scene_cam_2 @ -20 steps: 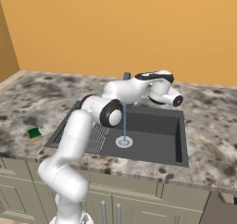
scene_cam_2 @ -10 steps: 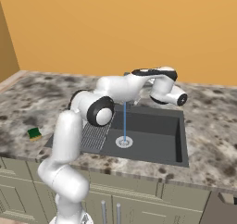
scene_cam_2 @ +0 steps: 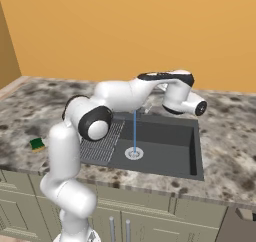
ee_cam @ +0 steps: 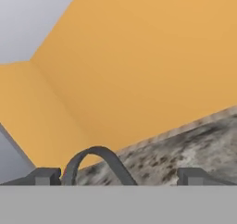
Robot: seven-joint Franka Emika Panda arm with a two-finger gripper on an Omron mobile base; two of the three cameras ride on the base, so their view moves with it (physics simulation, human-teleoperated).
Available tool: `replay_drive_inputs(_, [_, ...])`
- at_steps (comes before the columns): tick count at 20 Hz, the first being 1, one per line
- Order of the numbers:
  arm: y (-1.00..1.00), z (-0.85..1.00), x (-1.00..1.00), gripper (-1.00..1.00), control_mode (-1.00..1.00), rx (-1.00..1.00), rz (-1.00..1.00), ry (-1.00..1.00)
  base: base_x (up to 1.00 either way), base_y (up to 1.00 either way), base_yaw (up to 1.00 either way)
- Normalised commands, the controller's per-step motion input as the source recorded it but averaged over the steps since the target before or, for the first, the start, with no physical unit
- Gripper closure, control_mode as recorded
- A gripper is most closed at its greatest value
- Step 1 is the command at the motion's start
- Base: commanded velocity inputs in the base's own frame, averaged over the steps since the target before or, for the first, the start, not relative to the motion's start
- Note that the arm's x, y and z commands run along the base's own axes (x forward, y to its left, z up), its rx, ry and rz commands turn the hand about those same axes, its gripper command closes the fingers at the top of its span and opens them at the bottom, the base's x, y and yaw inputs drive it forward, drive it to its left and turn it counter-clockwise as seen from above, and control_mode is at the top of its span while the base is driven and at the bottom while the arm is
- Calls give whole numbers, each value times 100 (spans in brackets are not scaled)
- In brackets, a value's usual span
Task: Soak the sponge with water for a few seconds and then drop it inside the sink.
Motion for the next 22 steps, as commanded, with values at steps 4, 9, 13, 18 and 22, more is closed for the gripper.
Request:
replay_drive_inputs(4, [1,21,-64,-100,-100,-9,0,0,0,0,0])
replay_drive_inputs(9, [26,28,-72,-100,-100,-15,0,0,0,0,0])
replay_drive_inputs(13, [56,30,-92,-100,-100,-18,0,0,0,0,0])
replay_drive_inputs(18, [65,29,-87,-100,-100,-19,0,0,0,0,0])
replay_drive_inputs(22, [61,29,-77,-100,-100,-19,0,0,0,0,0])
